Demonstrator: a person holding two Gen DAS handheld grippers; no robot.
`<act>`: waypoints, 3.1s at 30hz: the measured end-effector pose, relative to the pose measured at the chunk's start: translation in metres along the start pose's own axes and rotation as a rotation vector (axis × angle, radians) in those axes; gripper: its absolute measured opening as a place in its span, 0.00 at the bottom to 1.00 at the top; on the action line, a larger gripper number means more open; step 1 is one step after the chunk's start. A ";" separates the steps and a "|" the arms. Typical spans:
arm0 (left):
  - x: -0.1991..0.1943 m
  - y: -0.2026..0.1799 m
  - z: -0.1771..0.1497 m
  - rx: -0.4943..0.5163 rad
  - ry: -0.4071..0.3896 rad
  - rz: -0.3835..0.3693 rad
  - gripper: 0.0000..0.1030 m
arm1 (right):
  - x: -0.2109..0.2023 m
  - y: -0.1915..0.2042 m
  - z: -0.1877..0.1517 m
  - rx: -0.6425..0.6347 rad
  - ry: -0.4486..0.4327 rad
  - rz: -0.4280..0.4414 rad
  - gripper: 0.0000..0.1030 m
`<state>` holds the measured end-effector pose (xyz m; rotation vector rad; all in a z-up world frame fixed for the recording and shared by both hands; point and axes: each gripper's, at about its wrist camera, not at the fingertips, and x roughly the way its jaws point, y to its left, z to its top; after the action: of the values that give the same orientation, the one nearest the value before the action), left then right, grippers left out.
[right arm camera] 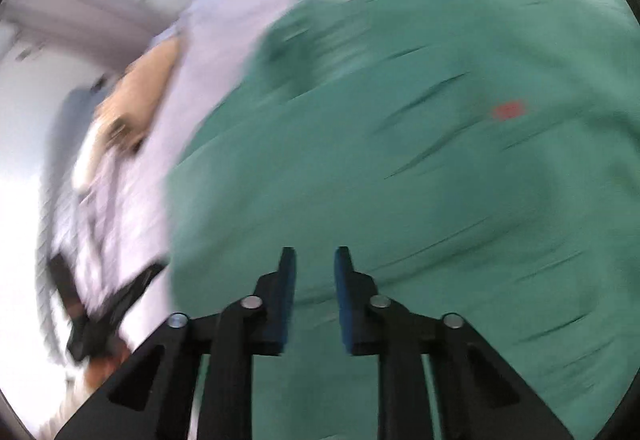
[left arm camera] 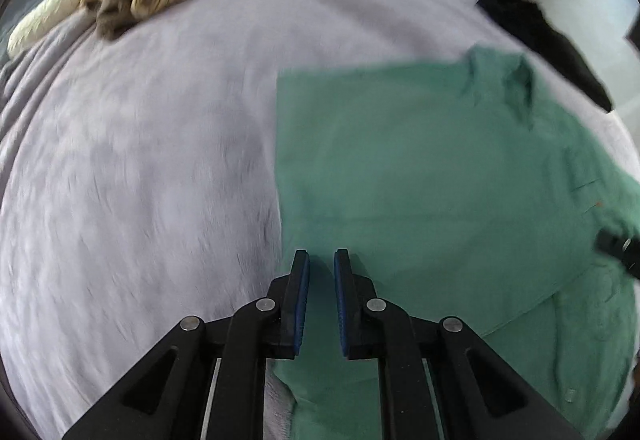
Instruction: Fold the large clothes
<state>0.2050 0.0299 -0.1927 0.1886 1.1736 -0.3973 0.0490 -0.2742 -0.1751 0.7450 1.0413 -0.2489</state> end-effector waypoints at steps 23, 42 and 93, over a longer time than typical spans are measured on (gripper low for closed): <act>-0.044 -0.096 -0.065 0.042 0.076 0.071 0.16 | -0.083 -0.099 -0.067 0.151 0.111 0.076 0.59; -0.039 -0.227 -0.058 0.111 0.115 0.154 0.99 | -0.139 -0.183 -0.040 0.221 0.010 0.136 1.00; -0.030 -0.309 -0.029 0.139 0.089 0.026 0.99 | -0.221 -0.306 0.144 0.464 -0.392 0.490 0.03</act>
<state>0.0476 -0.2368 -0.1568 0.3447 1.2301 -0.4521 -0.1220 -0.6278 -0.0793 1.2851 0.4049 -0.2017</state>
